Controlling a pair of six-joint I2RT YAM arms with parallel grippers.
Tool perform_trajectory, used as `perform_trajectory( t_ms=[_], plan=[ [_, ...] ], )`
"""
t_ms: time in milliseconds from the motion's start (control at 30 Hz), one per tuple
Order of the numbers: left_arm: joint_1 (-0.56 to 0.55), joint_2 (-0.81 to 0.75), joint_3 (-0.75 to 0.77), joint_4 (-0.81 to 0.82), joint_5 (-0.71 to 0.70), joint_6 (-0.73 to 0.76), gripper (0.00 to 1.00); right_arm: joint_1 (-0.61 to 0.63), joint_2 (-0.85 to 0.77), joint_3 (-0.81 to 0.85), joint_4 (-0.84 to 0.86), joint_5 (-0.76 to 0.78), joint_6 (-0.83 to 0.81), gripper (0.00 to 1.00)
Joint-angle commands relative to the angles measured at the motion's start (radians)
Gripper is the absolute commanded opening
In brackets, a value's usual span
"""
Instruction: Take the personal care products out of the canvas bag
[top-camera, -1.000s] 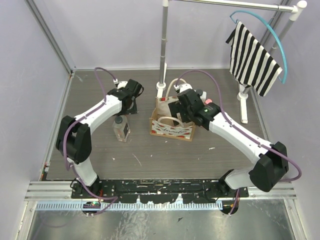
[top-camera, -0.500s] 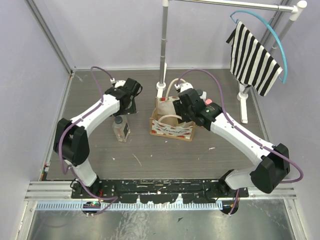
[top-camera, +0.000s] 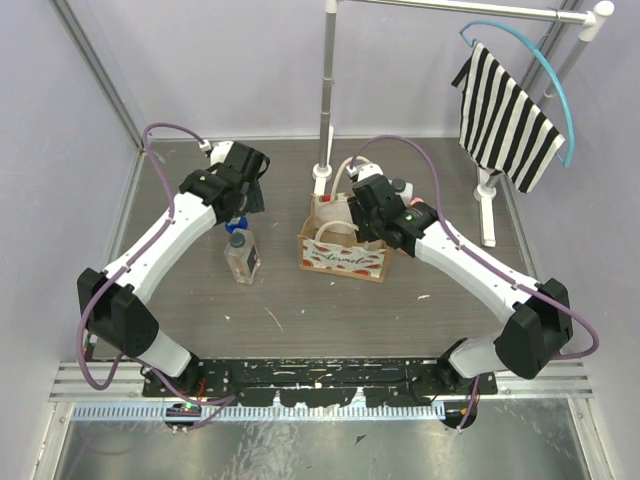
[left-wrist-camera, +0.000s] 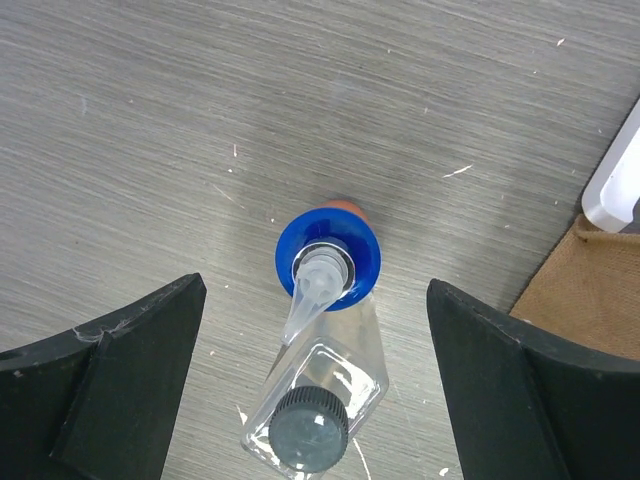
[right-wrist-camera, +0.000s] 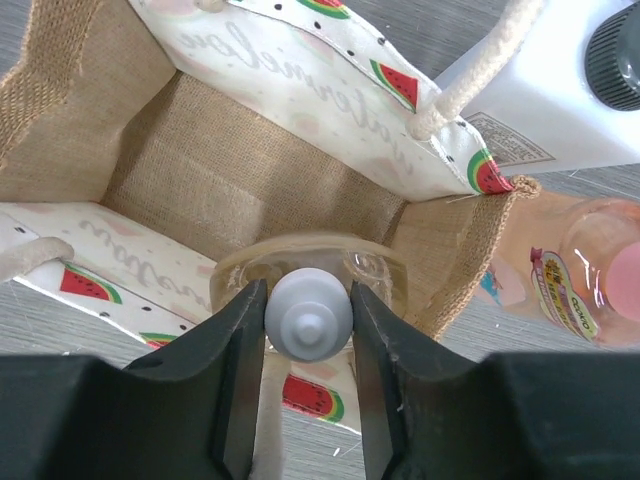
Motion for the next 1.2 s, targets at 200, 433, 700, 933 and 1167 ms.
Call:
perform_trajectory(
  t_ms=[200, 433, 700, 933, 1167],
  plan=[
    [0.003, -0.057, 0.023, -0.009, -0.007, 0.014, 0.99, 0.003, 0.006, 0.173, -0.043, 0.058, -0.025, 0.01],
    [0.004, -0.091, 0.005, 0.013, 0.032, 0.033, 0.99, 0.002, 0.028, 0.383, -0.075, 0.115, -0.044, 0.01],
    [0.004, -0.108, -0.021, 0.02, 0.044, 0.043, 1.0, 0.003, 0.081, 0.512, -0.102, 0.076, -0.042, 0.01],
    [0.004, -0.112, -0.024, 0.028, 0.045, 0.049, 1.0, 0.002, 0.082, 0.417, -0.069, 0.002, -0.014, 0.01],
    [0.004, -0.117, -0.032, 0.035, 0.048, 0.051, 1.0, 0.003, 0.019, 0.26, -0.04, -0.064, 0.039, 0.01]
  ],
)
